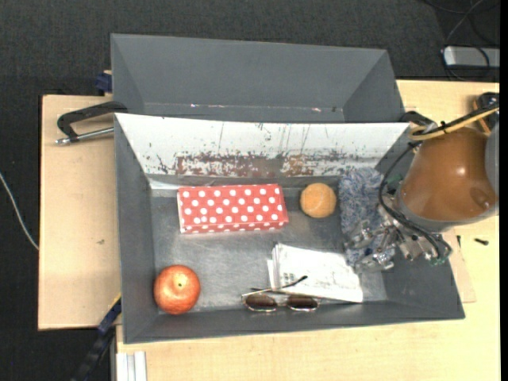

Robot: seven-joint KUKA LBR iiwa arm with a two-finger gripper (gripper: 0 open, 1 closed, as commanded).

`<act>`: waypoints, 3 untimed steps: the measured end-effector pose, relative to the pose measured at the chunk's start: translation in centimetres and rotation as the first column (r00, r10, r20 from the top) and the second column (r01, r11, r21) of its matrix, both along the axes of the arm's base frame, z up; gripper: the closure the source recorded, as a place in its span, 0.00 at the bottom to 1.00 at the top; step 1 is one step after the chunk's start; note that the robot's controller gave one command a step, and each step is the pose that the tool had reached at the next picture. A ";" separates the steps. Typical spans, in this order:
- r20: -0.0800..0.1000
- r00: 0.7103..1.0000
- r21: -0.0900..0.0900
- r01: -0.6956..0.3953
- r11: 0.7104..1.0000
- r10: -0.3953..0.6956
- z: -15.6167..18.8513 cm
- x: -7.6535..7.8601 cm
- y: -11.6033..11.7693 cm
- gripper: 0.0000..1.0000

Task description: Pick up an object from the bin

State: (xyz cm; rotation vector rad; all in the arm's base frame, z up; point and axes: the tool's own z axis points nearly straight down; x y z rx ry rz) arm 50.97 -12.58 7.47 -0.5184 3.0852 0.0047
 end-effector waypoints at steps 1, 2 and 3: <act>0.000 1.000 0.000 0.000 1.000 0.000 0.0 0.0 0.0 1.00; -0.001 1.000 0.000 0.000 1.000 0.000 0.3 0.0 0.0 1.00; 0.000 1.000 -0.002 0.000 1.000 0.000 1.5 0.1 0.1 1.00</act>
Offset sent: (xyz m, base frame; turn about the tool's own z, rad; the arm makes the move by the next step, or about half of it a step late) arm 0.0000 0.0000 0.0395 0.0000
